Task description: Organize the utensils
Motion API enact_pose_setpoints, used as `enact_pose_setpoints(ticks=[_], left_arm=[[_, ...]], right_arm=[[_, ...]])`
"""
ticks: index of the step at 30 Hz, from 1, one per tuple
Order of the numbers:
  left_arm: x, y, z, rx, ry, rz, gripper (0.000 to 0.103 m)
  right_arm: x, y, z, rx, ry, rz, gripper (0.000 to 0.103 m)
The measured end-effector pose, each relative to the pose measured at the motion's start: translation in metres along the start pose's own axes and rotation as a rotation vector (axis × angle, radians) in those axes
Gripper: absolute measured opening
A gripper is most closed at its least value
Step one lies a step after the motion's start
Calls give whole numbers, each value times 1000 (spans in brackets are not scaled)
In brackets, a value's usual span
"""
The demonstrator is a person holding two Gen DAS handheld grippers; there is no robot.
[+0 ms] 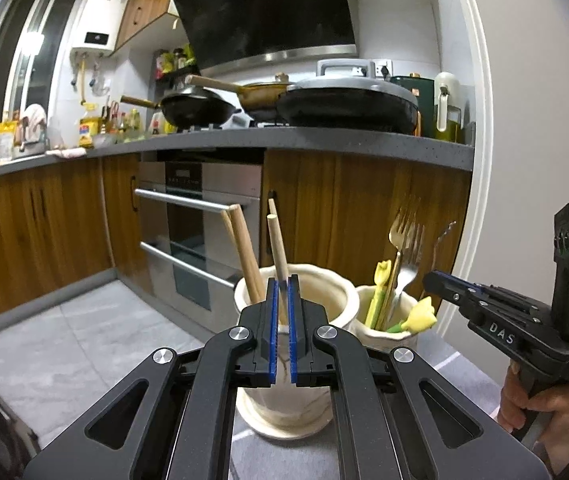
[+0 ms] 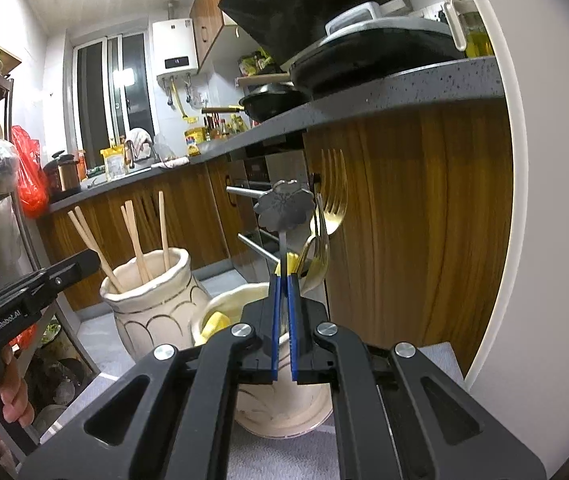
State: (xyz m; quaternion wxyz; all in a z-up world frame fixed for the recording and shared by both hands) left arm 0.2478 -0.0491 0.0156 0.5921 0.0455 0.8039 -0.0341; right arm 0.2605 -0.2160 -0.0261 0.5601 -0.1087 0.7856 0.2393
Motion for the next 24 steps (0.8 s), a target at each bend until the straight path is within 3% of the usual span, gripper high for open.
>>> enact_pose_setpoints(ticks=[8, 16, 18, 20, 24], left_arm=[[10, 3, -13, -1, 24, -1, 6], [62, 10, -31, -4, 123, 15, 9], [73, 10, -34, -3, 139, 14, 10], [81, 9, -35, -6, 149, 16, 14], [83, 6, -39, -6, 130, 10, 26]], right_arm=[[10, -1, -14, 19, 32, 11, 5], [44, -1, -38, 44, 135, -11, 5], [50, 2, -42, 44, 149, -26, 10], [53, 10, -47, 30, 142, -51, 30], [52, 24, -54, 43, 111, -115, 32]])
Point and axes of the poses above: each gripper's, at about its wrist camera, not at the fingertips, and z roughly the way its jaws point, y to its left, x to its underside, the point moved 10 cm from there along z, roughly the way its jaws point, and after that the axes turned 7 degrees about -x, right-handed, at the moved point
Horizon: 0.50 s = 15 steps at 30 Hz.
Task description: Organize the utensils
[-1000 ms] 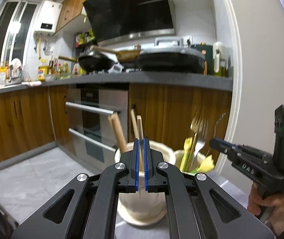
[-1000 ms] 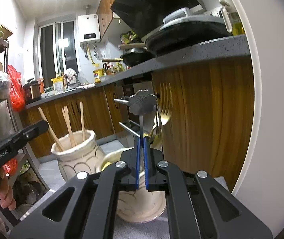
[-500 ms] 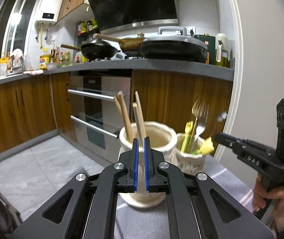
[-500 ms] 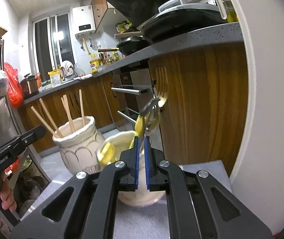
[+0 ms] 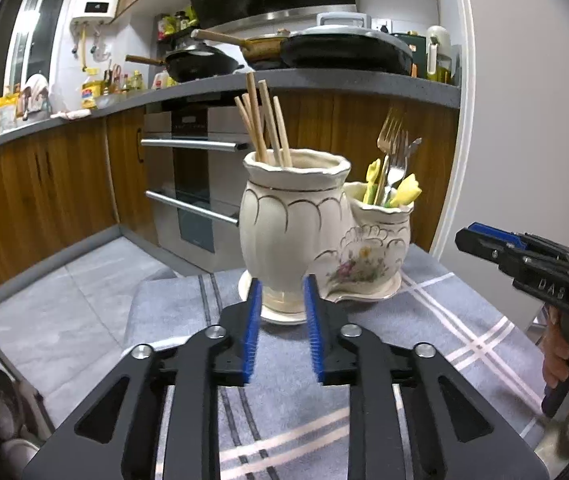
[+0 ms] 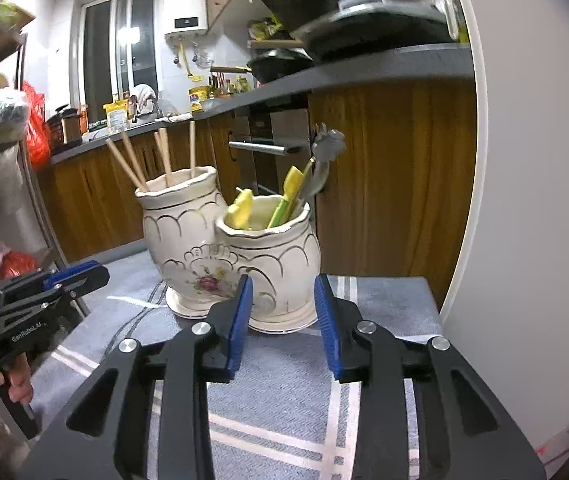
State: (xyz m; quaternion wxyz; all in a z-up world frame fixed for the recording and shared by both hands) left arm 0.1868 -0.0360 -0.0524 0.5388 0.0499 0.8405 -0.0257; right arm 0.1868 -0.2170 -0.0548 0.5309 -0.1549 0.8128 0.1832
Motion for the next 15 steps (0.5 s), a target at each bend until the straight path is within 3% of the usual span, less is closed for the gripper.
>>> enact_pose_setpoints(ticks=[3, 8, 11, 15], left_arm=[[-4, -1, -6, -7, -39, -6, 38], [-8, 1, -16, -27, -96, 2, 58], [-8, 3, -20, -45, -118, 5, 64], [-6, 6, -22, -68, -133, 13, 76]], right_arm=[[-2, 6, -5, 5, -25, -29, 34], [-1, 12, -11, 16, -54, -75, 57], [3, 14, -11, 28, -54, -89, 60], [3, 14, -15, 21, -75, -92, 73]])
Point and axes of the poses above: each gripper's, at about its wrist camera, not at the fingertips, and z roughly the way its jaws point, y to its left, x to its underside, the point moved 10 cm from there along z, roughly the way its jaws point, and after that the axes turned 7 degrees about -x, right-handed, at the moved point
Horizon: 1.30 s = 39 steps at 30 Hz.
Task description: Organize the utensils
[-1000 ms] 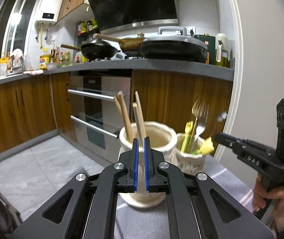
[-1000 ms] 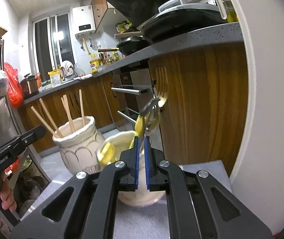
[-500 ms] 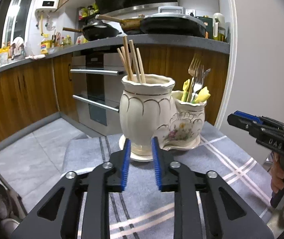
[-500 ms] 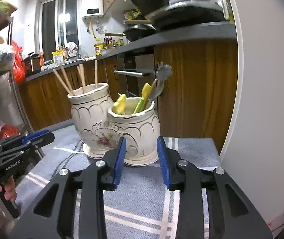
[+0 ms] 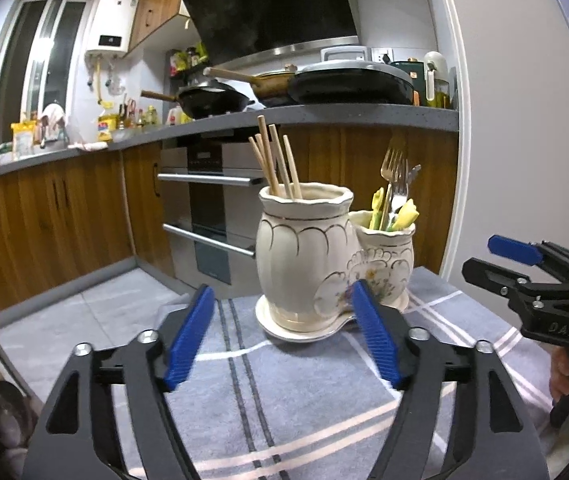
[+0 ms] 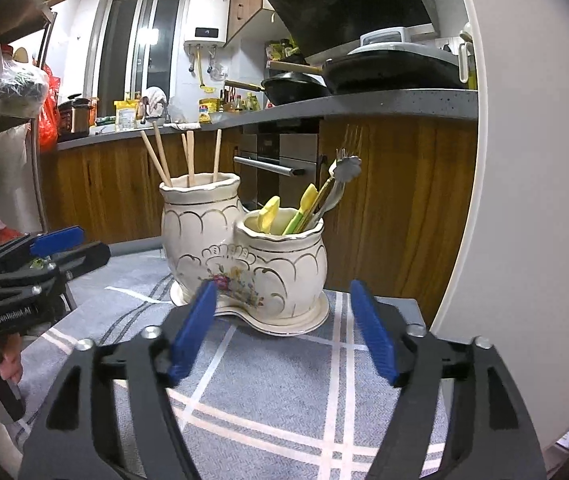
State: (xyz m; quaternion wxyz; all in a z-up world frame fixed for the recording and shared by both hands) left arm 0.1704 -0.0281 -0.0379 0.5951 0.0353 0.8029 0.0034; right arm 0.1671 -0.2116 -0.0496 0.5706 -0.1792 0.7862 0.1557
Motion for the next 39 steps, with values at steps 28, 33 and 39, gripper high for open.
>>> enact_pose_setpoints(ticks=[28, 33, 39], left_arm=[[3, 9, -5, -48, -20, -6, 97], [3, 10, -4, -53, -23, -7, 97], [2, 10, -4, -56, -25, -7, 97]], right_arm=[[3, -6, -9, 45, -62, 14, 97], [4, -8, -9, 46, -60, 15, 97], [4, -7, -8, 46, -57, 14, 97]])
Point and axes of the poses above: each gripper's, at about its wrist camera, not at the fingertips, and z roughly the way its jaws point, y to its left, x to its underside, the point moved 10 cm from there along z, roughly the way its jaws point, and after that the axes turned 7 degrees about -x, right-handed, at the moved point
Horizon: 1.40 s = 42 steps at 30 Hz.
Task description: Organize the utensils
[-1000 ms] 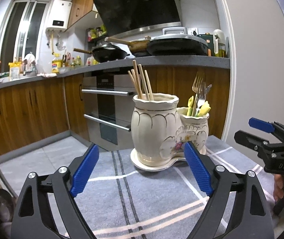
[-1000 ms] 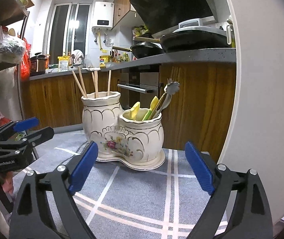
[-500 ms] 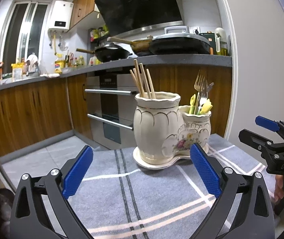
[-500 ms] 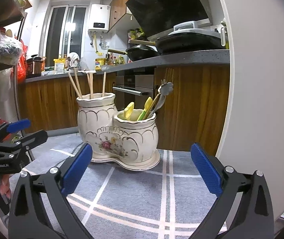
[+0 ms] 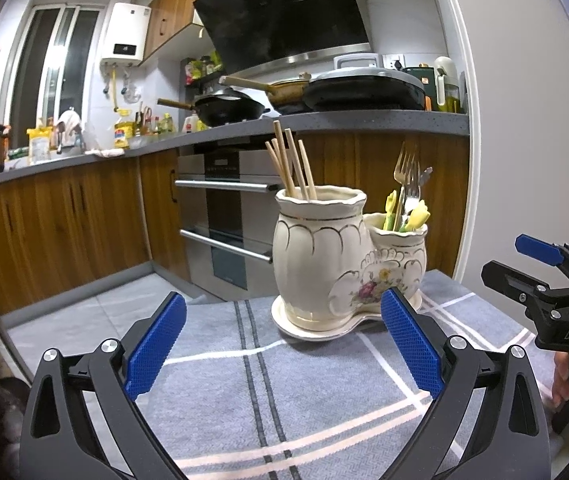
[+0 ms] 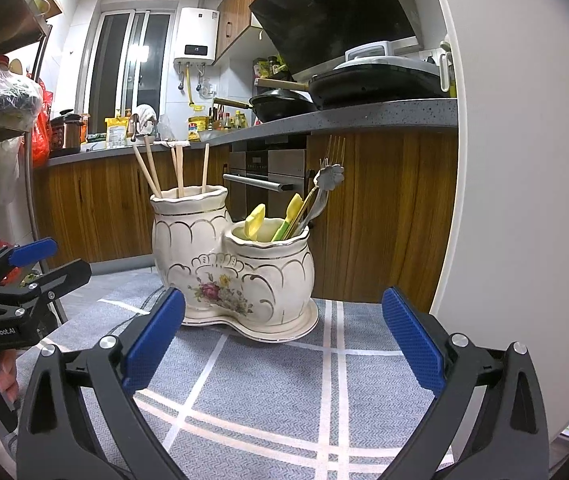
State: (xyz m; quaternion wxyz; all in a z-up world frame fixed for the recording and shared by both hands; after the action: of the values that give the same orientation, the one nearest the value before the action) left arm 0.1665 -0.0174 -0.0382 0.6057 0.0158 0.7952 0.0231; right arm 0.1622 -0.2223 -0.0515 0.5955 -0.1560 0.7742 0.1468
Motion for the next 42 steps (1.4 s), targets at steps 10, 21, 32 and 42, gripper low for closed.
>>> enact_pose_setpoints(ticks=[10, 21, 32, 42], left_arm=[[0, 3, -2, -12, -4, -2, 97], [2, 6, -2, -11, 7, -3, 97], [1, 7, -1, -20, 4, -2, 97], [1, 6, -1, -18, 6, -1, 97]], right_arm=[[0, -1, 2, -1, 1, 0, 97], [0, -1, 2, 0, 4, 1, 97], [0, -2, 1, 8, 5, 5, 97], [0, -2, 1, 9, 5, 5, 97]])
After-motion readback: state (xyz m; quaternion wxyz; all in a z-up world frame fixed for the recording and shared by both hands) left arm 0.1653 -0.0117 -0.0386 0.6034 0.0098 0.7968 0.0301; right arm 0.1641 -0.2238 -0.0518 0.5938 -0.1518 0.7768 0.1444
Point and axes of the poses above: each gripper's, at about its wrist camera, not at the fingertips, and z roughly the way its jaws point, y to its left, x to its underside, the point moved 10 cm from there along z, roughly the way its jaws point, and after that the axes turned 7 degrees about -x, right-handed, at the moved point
